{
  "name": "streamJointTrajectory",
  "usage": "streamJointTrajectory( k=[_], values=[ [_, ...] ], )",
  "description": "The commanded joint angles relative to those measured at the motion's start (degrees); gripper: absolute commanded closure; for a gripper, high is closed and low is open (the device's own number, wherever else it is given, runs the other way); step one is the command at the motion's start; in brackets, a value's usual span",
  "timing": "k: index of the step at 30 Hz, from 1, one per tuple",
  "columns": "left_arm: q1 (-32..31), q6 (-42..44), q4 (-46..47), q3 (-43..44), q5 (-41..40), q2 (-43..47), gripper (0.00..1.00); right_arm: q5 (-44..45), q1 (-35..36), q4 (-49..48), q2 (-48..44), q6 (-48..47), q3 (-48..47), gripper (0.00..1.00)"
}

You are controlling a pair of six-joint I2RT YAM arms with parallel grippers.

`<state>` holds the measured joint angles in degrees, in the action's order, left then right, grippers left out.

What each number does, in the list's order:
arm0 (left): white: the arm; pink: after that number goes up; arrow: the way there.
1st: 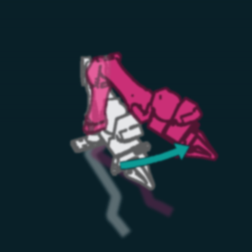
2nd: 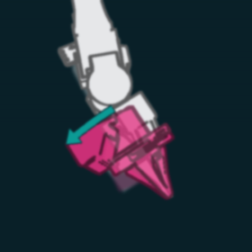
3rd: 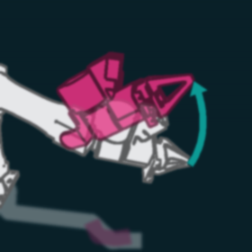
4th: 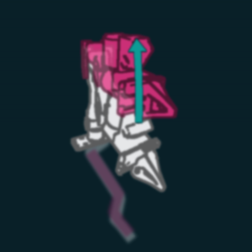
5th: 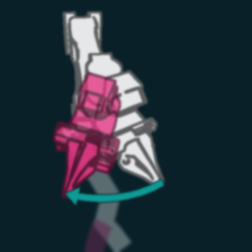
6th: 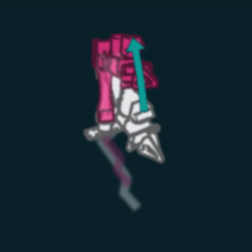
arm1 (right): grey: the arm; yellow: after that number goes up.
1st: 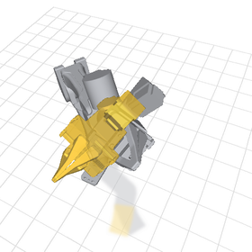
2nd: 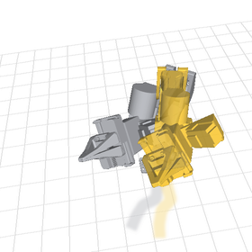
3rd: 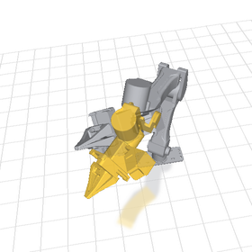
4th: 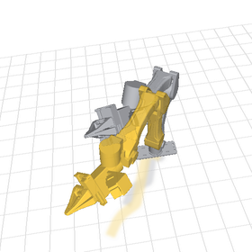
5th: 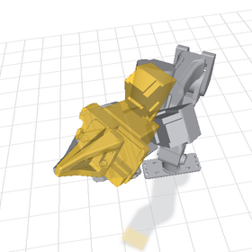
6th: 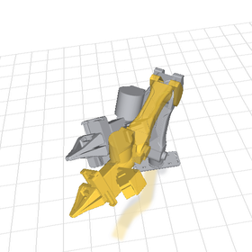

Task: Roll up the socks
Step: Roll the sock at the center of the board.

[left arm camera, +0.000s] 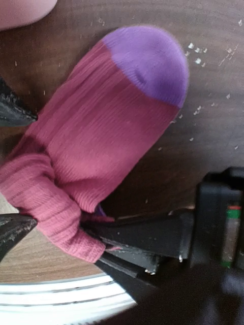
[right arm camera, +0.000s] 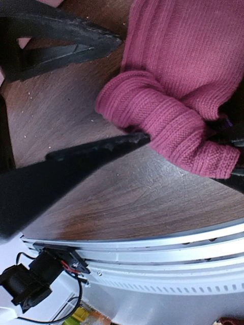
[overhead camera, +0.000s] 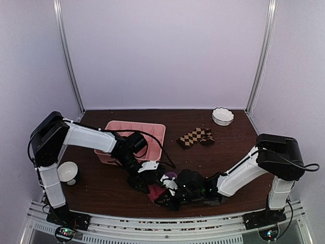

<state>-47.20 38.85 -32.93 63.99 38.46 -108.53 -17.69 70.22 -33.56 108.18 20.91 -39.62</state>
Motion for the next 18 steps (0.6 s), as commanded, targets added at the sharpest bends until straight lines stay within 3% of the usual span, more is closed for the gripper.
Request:
streamJointTrajectory(
  k=[1, 8, 18],
  values=[
    [-0.6, 1.7, 0.0, 0.1, -0.2, 3.3, 0.41, -2.9, -1.5, 11.9, 6.4, 10.0, 7.3, 1.00],
    [-0.3, 4.3, -2.9, 0.6, 0.7, 7.4, 0.39, -6.4, -3.5, 10.1, 7.9, 11.9, 10.4, 1.00],
    [-1.2, 12.6, -4.0, -5.4, 2.0, 12.7, 0.38, -10.6, -8.7, 17.8, 8.8, 14.3, 8.2, 1.00]
  ],
)
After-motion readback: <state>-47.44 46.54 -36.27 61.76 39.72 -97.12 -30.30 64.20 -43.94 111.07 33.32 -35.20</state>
